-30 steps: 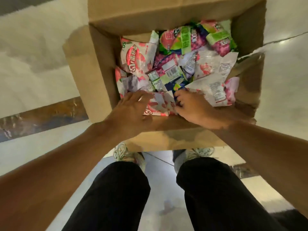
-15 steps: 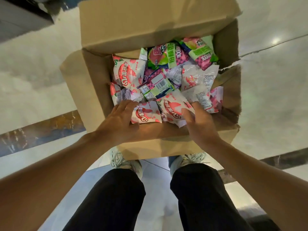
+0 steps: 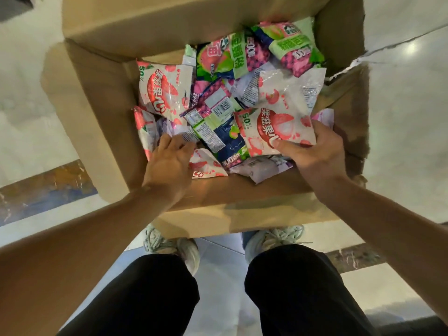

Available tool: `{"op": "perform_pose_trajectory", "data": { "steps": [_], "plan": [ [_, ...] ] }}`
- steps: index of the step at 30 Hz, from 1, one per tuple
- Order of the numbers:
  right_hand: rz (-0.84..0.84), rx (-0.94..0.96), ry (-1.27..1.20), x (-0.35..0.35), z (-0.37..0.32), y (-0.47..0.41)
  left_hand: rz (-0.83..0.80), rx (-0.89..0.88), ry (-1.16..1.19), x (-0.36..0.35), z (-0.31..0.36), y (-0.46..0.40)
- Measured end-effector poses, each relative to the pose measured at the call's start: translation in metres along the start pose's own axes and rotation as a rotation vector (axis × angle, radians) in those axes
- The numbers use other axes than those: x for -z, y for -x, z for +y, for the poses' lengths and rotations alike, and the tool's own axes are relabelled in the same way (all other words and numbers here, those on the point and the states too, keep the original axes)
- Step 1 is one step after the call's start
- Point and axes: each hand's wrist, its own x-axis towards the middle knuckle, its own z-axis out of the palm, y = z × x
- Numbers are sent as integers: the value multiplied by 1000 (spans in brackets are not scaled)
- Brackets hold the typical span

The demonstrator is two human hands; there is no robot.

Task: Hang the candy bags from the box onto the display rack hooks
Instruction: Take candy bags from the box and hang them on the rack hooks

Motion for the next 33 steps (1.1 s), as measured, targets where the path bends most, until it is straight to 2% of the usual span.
{"op": "perform_pose_trajectory", "data": {
  "steps": [5, 8, 16, 20, 26, 28, 30, 33],
  "plan": [
    [21, -117, -206, 5, -13, 29, 40, -18, 158, 11, 3, 14],
    [51, -205, -322, 17, -35, 47, 67, 48, 368, 40, 11, 35],
    [109, -245, -475, 78, -141, 120, 215, 319, 755, 161, 58, 111],
    [80, -288, -638, 114, -208, 174, 261, 326, 1052, 241, 81, 160],
    [-5, -212, -737, 173, -328, 292, 201, 301, 1412, 387, 114, 262],
    [-51, -178, -743, 193, -363, 340, 74, 278, 1563, 436, 124, 305],
    [-58, -160, -731, 209, -395, 388, -43, 219, 1615, 479, 129, 349],
    [-30, -159, -783, 230, -436, 457, -100, 175, 1637, 529, 126, 408]
  ]
}}
